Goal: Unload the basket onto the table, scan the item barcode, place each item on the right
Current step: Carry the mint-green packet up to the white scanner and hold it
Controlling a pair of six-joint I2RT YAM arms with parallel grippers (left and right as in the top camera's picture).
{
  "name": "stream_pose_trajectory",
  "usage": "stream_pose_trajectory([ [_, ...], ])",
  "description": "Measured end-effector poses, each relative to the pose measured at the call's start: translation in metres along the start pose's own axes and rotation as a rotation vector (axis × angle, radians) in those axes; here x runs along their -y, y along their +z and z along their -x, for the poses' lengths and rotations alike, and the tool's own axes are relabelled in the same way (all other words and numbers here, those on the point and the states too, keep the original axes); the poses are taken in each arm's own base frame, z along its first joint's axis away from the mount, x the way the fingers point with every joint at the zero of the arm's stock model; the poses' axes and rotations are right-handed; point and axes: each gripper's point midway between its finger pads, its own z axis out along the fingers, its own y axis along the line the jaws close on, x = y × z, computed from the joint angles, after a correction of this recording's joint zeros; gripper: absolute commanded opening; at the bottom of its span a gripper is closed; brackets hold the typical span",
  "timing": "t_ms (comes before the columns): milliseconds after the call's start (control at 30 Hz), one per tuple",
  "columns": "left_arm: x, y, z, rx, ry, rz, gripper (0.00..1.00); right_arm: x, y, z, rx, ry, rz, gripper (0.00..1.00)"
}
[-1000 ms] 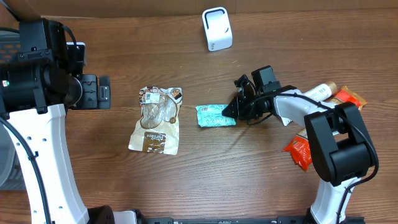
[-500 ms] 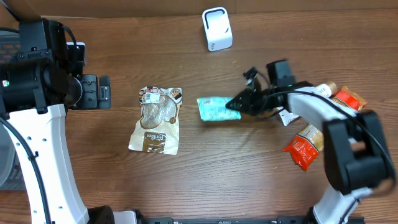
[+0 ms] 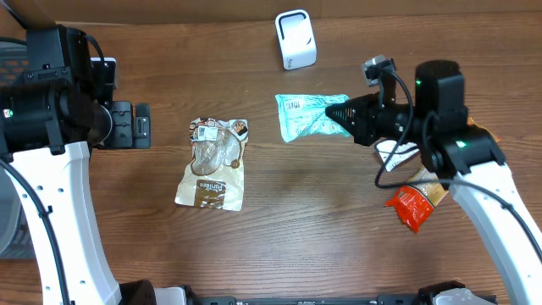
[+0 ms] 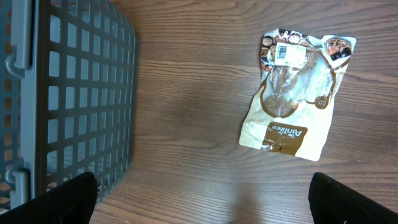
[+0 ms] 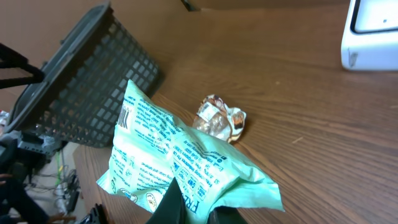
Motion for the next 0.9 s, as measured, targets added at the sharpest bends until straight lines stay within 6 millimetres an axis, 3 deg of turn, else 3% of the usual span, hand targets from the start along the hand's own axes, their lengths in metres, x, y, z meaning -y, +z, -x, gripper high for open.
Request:
stream_pose_trajectory([
  [133,0.000,0.000,0.000,0.000,0.000,0.000,1.00,-0.008,-0.012,-0.001,0.008,-0.018,-0.016,0.04],
  [700,0.000,0.000,0.000,0.000,0.000,0.000,0.99,0.007,-0.019,-0.016,-0.073,0.065,-0.139,0.03],
  [900,0.000,0.000,0.000,0.000,0.000,0.000,1.00,-0.001,-0.024,0.038,-0.047,-0.036,-0.288,0.03],
])
